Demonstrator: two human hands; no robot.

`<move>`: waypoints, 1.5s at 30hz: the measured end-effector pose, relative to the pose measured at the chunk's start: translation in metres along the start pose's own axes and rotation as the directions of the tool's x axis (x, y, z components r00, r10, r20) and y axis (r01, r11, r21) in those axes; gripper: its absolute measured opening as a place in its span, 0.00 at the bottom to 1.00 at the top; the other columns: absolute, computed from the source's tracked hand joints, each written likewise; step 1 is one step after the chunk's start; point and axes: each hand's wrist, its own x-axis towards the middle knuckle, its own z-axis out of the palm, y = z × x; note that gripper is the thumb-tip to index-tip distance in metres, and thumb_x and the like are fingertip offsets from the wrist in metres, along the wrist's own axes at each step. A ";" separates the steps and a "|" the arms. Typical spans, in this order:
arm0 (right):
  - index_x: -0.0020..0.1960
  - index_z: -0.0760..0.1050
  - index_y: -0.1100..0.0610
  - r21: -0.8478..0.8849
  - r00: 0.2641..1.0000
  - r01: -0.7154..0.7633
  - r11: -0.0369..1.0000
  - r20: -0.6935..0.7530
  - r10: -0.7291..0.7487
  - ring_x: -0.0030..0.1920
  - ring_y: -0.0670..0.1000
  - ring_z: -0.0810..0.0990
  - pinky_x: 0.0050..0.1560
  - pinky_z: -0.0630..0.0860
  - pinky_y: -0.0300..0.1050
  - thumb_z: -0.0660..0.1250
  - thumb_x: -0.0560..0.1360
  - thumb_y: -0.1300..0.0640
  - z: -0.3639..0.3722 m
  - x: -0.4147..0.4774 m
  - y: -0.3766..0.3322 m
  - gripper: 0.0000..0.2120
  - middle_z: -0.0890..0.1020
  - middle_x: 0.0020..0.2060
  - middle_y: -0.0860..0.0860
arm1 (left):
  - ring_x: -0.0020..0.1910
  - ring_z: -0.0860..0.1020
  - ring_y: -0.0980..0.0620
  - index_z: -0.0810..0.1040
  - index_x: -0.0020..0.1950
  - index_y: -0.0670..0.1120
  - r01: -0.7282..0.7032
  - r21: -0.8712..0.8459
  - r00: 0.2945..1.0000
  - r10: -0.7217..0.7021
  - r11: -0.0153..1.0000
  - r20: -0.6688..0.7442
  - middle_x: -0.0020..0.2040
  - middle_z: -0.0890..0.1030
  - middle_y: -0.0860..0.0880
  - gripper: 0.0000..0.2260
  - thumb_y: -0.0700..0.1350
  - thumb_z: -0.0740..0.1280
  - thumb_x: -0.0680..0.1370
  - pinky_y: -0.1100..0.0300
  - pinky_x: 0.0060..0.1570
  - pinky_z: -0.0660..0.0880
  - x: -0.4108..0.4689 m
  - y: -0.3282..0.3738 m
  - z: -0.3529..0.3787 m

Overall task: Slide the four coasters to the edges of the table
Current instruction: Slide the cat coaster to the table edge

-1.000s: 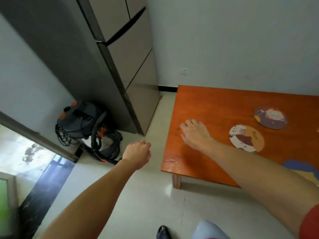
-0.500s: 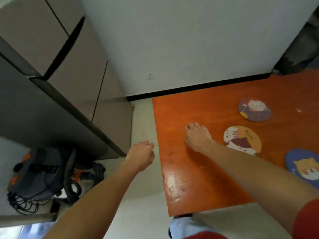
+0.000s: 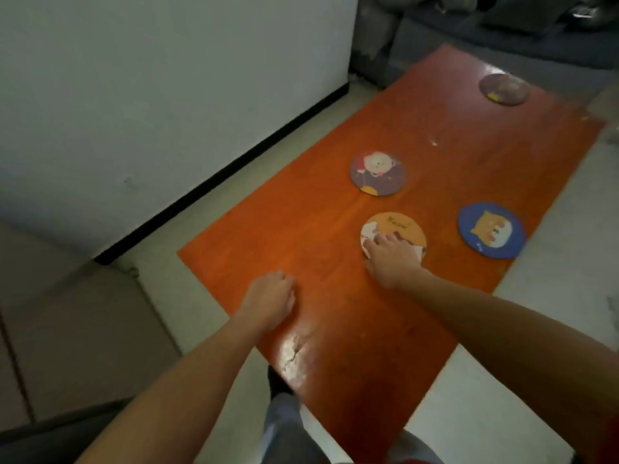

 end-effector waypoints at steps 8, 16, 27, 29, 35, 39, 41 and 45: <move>0.67 0.68 0.55 0.381 0.794 -0.595 0.708 0.141 0.591 0.59 0.59 0.76 0.56 0.77 0.56 0.62 0.78 0.48 0.035 -0.014 0.030 0.20 0.76 0.61 0.57 | 0.55 0.76 0.39 0.79 0.55 0.42 -0.266 0.082 0.962 0.271 0.960 -0.044 0.57 0.78 0.39 0.12 0.45 0.67 0.73 0.48 0.50 0.75 0.059 -0.040 0.036; 0.70 0.65 0.60 0.654 0.436 -0.748 0.112 0.357 0.826 0.63 0.62 0.75 0.60 0.75 0.58 0.69 0.73 0.41 0.054 0.024 0.032 0.34 0.74 0.65 0.60 | 0.76 0.56 0.45 0.60 0.76 0.46 -0.402 0.128 0.913 0.408 0.907 -0.019 0.77 0.59 0.41 0.25 0.53 0.49 0.81 0.49 0.73 0.53 0.052 -0.086 0.081; 0.56 0.79 0.59 0.783 0.250 -0.515 -0.350 0.527 0.812 0.49 0.57 0.83 0.47 0.83 0.54 0.74 0.72 0.55 0.064 0.038 0.021 0.15 0.83 0.53 0.56 | 0.77 0.51 0.47 0.57 0.76 0.47 -0.390 0.095 0.919 0.393 0.916 -0.014 0.78 0.56 0.43 0.24 0.53 0.48 0.81 0.50 0.74 0.47 0.055 -0.086 0.086; 0.55 0.79 0.61 0.806 0.308 -0.425 -0.413 0.558 0.771 0.42 0.54 0.82 0.43 0.84 0.51 0.71 0.75 0.60 0.061 0.030 0.008 0.10 0.82 0.49 0.55 | 0.77 0.50 0.48 0.57 0.76 0.47 -0.389 0.098 0.920 0.392 0.916 -0.015 0.78 0.56 0.43 0.24 0.53 0.48 0.81 0.50 0.74 0.47 0.055 -0.087 0.086; 0.55 0.77 0.64 0.778 0.450 -0.390 -0.493 0.628 0.635 0.38 0.49 0.80 0.45 0.83 0.48 0.69 0.76 0.65 0.068 -0.004 -0.058 0.08 0.80 0.48 0.56 | 0.77 0.52 0.47 0.59 0.76 0.47 -0.396 0.087 0.915 0.401 0.914 -0.052 0.78 0.57 0.43 0.24 0.52 0.48 0.80 0.49 0.74 0.49 0.054 -0.088 0.085; 0.54 0.78 0.64 0.802 0.536 -0.417 -0.428 0.597 0.597 0.44 0.52 0.81 0.41 0.82 0.46 0.70 0.76 0.65 0.082 -0.038 -0.110 0.08 0.82 0.49 0.57 | 0.77 0.53 0.46 0.59 0.76 0.46 -0.404 0.088 0.909 0.411 0.910 -0.076 0.77 0.58 0.42 0.24 0.51 0.49 0.81 0.49 0.74 0.50 0.049 -0.087 0.086; 0.53 0.79 0.63 0.821 0.559 -0.432 -0.373 0.568 0.604 0.43 0.53 0.82 0.41 0.83 0.48 0.70 0.76 0.64 0.088 -0.054 -0.133 0.07 0.82 0.48 0.56 | 0.77 0.53 0.45 0.59 0.76 0.46 -0.399 0.094 0.911 0.406 0.912 -0.073 0.77 0.58 0.41 0.24 0.52 0.48 0.81 0.48 0.74 0.52 0.046 -0.087 0.085; 0.53 0.80 0.62 0.843 0.581 -0.460 -0.280 0.524 0.623 0.40 0.52 0.82 0.43 0.84 0.51 0.70 0.76 0.62 0.094 -0.076 -0.166 0.07 0.83 0.45 0.55 | 0.77 0.54 0.42 0.59 0.76 0.46 -0.352 0.094 0.933 0.357 0.931 -0.043 0.77 0.58 0.40 0.25 0.53 0.45 0.81 0.46 0.74 0.54 0.036 -0.091 0.081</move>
